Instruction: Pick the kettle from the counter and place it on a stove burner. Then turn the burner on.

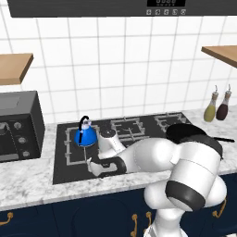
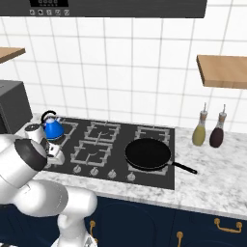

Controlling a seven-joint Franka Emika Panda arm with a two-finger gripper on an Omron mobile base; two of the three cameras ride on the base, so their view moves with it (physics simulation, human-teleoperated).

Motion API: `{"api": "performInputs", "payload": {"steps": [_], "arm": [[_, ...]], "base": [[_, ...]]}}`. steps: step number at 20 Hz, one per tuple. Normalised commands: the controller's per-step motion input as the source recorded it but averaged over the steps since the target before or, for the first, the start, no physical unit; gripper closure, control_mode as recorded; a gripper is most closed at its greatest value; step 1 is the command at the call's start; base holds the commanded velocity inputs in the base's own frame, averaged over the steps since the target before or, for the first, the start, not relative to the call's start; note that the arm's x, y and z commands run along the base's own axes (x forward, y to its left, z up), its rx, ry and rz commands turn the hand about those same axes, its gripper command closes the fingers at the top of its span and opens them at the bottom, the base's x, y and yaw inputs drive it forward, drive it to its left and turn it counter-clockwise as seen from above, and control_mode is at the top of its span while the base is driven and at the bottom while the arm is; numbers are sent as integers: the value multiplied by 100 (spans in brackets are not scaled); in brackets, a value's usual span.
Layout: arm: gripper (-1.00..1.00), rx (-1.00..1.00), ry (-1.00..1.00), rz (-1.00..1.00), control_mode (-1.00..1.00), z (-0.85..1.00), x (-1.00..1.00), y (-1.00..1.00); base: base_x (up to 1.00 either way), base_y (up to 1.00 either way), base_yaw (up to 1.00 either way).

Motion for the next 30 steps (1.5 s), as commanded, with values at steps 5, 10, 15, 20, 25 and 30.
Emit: {"api": "performInputs", "payload": {"steps": [5, 10, 15, 20, 25, 30], "arm": [[100, 0, 0, -2, -100, -11, 14, 15], [100, 0, 0, -1, -100, 0, 2, 1], [100, 0, -4, 5, -100, 0, -1, 0], [100, 0, -12, 31, -100, 2, -1, 0], [100, 0, -9, 35, -100, 1, 0, 0], [100, 0, -9, 32, -100, 0, 0, 3]], "base": [[0, 0, 0], [0, 0, 0], [0, 0, 0], [0, 0, 0], [0, 0, 0], [0, 0, 0]]}}
